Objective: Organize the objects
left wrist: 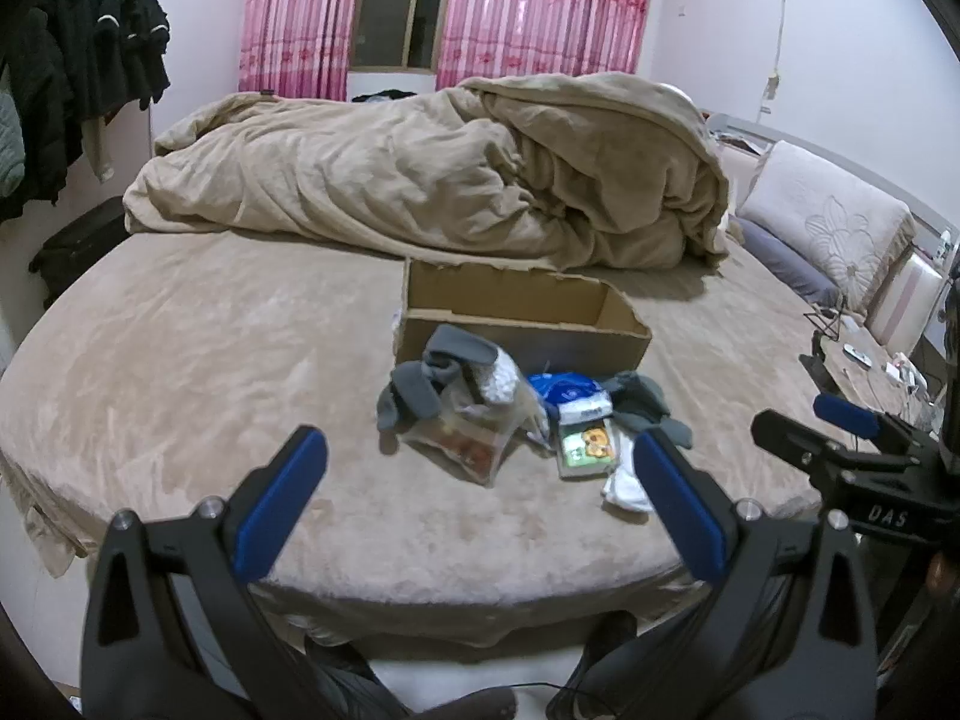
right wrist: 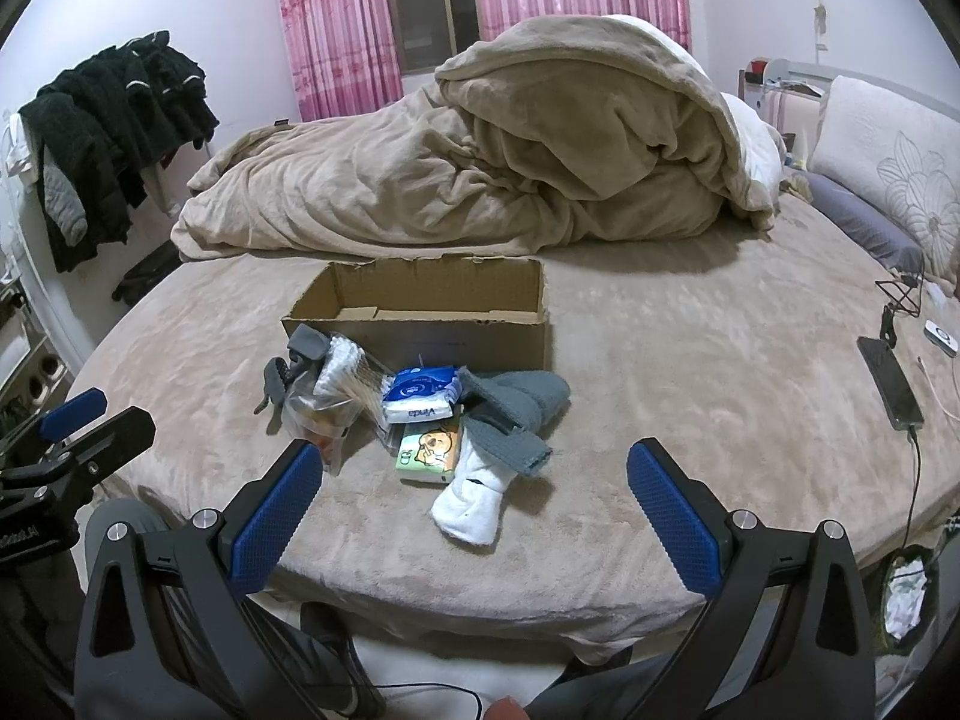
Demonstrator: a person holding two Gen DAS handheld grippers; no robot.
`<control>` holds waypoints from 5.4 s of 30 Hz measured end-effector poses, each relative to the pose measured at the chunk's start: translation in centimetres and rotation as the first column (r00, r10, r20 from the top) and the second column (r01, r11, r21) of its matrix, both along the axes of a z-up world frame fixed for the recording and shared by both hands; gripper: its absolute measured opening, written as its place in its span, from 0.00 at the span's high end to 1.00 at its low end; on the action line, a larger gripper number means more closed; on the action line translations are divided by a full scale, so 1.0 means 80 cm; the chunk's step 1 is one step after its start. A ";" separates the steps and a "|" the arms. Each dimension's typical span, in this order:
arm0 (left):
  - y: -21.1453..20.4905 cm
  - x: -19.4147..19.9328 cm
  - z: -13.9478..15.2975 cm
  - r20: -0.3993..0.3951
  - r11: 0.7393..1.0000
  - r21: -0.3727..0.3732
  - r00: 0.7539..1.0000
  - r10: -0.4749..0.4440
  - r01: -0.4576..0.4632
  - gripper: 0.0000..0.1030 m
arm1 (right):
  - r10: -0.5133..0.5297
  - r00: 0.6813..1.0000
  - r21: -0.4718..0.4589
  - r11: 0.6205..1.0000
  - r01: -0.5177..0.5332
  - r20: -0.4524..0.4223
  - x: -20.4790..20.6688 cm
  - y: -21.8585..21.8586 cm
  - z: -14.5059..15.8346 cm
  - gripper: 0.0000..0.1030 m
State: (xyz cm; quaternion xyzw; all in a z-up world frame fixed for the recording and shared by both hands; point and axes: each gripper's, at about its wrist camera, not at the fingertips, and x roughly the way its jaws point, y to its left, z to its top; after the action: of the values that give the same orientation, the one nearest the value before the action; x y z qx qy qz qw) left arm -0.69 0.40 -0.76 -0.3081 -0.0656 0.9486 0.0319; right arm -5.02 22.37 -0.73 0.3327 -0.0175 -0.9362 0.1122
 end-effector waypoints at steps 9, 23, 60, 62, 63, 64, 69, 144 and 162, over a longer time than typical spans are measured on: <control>0.003 -0.003 -0.003 0.010 1.000 0.001 1.000 -0.012 0.012 0.00 | 0.002 1.000 -0.001 1.000 -0.002 0.002 0.001 0.000 -0.001 0.00; 0.002 -0.007 -0.005 0.013 1.000 -0.008 1.000 0.000 0.000 0.00 | 0.002 1.000 -0.002 1.000 -0.002 0.002 0.000 0.001 -0.002 0.00; 0.005 -0.006 0.001 -0.003 1.000 -0.014 1.000 -0.004 0.004 0.00 | 0.001 1.000 -0.006 1.000 -0.001 0.002 -0.004 0.004 -0.002 0.00; 0.005 -0.006 0.001 -0.005 1.000 -0.014 1.000 -0.005 0.005 0.00 | 0.000 1.000 -0.005 1.000 0.000 0.002 -0.005 0.003 -0.002 0.00; 0.005 -0.006 0.001 -0.007 1.000 -0.015 1.000 -0.006 0.005 0.00 | 0.001 1.000 -0.005 1.000 -0.001 0.001 -0.005 0.003 -0.002 0.00; 0.005 -0.007 0.001 -0.007 1.000 -0.016 1.000 -0.006 0.006 0.00 | 0.001 1.000 -0.004 1.000 -0.001 0.000 -0.005 0.003 -0.002 0.00; 0.004 -0.024 -0.008 0.007 1.000 -0.017 1.000 -0.007 0.007 0.01 | 0.001 1.000 0.007 1.000 -0.001 -0.002 -0.013 0.002 -0.002 0.00; 0.015 -0.105 -0.019 0.020 0.998 -0.022 0.998 -0.064 0.065 0.52 | 0.107 0.989 -0.111 0.987 -0.119 -0.105 -0.104 0.040 0.016 0.52; 0.057 -0.227 0.022 -0.015 0.987 -0.017 0.987 -0.161 0.161 0.51 | 0.145 0.978 -0.117 0.980 -0.164 -0.151 -0.186 0.036 0.047 0.52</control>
State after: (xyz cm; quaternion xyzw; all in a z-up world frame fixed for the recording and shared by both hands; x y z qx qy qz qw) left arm -18.85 4.94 1.03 -0.3051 -0.0330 0.9458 0.1064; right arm -19.93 25.22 3.01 0.2577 -0.0437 -0.9428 0.2069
